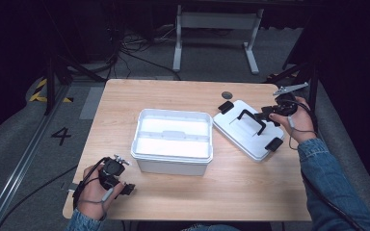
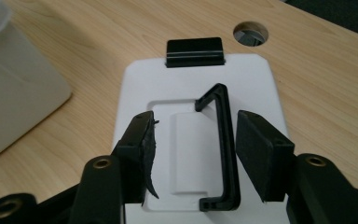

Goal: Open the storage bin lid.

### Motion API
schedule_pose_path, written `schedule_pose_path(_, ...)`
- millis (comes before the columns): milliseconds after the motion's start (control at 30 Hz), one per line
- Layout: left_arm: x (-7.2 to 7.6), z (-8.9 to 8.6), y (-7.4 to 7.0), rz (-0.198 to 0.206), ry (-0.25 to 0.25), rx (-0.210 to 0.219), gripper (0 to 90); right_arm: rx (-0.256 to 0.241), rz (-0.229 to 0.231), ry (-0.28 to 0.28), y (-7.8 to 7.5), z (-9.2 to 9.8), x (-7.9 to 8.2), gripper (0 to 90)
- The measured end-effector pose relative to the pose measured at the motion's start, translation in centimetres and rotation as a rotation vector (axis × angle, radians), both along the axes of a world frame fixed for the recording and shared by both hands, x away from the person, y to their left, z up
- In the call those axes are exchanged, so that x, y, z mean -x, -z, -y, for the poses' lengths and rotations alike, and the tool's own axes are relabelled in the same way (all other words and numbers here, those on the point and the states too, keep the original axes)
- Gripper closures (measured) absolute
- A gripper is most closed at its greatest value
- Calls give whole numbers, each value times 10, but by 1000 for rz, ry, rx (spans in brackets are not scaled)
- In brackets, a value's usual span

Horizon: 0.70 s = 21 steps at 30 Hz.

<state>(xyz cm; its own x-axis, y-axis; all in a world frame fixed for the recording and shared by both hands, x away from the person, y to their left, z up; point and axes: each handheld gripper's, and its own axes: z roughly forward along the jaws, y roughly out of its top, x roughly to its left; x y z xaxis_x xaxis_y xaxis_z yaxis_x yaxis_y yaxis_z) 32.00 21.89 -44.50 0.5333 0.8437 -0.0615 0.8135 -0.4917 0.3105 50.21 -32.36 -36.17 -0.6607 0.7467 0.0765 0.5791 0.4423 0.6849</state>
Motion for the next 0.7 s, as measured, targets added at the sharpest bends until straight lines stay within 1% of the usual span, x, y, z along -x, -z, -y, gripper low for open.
schedule_pose_path(67,3,-1,0,-3,-8,1,234,-7,11,-22,-7,-4,9,489)
schedule_pose_path(133,4,-1,-1,4,-7,1,234,-4,13,-48,-12,-9,17,489)
schedule_pose_path(233,5,-2,1,-1,5,-7,233,-3,13,-98,-20,-17,31,489)
schedule_pose_path(267,6,-2,1,-7,-4,-2,233,-5,16,-110,-22,-19,35,489)
schedule_pose_path(367,7,-2,-1,4,-9,4,233,-8,14,-135,-26,-25,47,488)
schedule_pose_path(467,6,-1,-1,3,2,5,232,-5,11,-159,-27,-30,59,486)
schedule_pose_path(567,6,-2,-2,19,-5,11,238,-5,1,-174,-26,-33,67,485)
schedule_pose_path(667,5,-3,-4,34,-10,24,241,-12,0,-183,-23,-36,77,485)
schedule_pose_path(700,5,-2,-4,31,-12,24,242,-16,-2,-189,-21,-38,80,485)
